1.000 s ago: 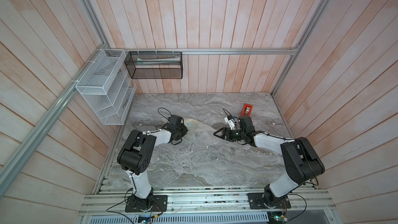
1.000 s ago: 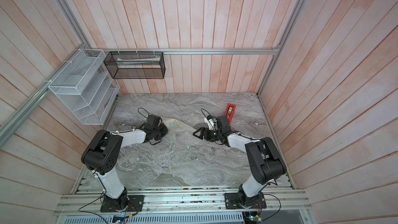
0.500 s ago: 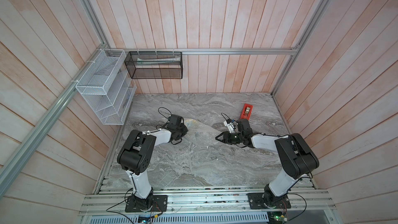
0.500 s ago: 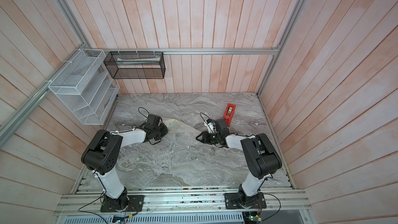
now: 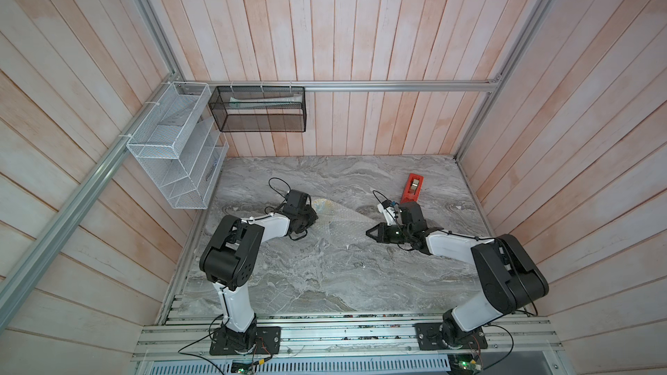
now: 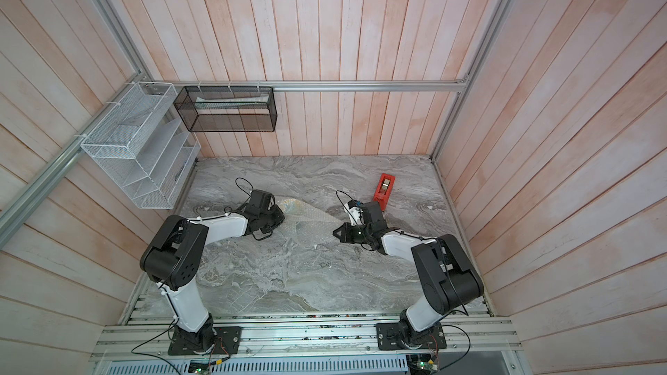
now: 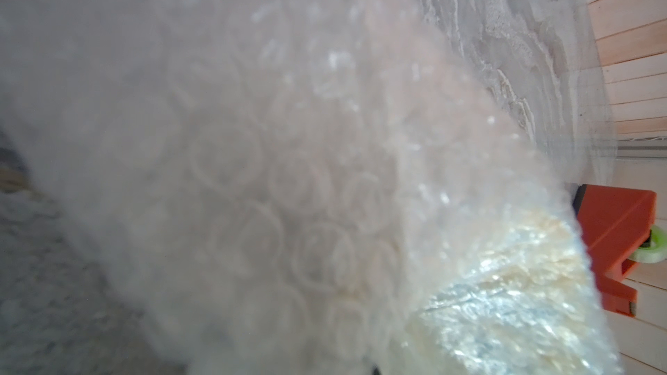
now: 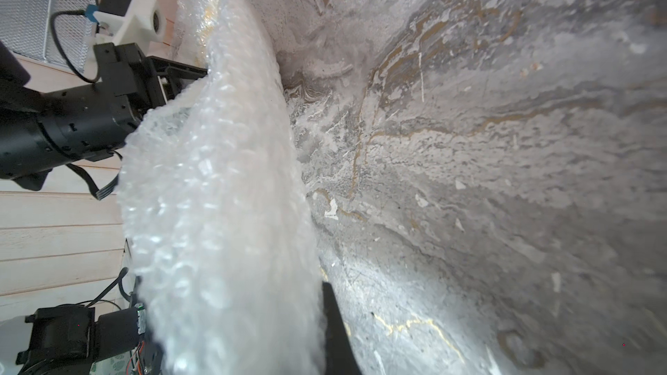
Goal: Wrap bowls in bubble wrap
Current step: Wrap the bowl in bubble wrap.
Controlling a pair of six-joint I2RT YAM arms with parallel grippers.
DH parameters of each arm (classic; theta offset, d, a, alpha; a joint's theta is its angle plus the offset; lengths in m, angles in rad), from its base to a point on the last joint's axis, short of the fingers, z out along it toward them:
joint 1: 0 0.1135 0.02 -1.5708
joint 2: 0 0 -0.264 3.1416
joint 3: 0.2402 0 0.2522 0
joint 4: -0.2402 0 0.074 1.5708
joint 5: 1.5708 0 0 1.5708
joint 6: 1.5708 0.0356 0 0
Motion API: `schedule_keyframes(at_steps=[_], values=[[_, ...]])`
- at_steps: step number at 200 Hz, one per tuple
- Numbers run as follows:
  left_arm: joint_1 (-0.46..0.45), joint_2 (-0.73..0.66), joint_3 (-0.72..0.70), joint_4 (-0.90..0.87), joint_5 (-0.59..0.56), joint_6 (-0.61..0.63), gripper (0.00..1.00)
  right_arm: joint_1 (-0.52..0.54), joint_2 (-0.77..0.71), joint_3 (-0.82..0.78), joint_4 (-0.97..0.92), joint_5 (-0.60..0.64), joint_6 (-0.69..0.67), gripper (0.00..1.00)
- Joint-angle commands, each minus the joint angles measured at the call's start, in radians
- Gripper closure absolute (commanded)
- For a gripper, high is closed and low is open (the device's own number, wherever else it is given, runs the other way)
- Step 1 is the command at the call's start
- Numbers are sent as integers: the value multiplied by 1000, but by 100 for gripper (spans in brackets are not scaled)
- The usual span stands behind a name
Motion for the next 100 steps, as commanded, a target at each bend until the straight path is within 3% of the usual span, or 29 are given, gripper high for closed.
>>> schedule_keyframes(at_steps=[1, 55, 100], values=[[13, 21, 10, -25, -91, -3, 92, 14, -44, -22, -13, 22, 1, 100], [-10, 35, 35, -49, -97, 10, 94, 78, -76, 73, -21, -27, 17, 100], [-26, 43, 54, -61, -99, 22, 94, 126, 38, 239, 31, -116, 90, 100]])
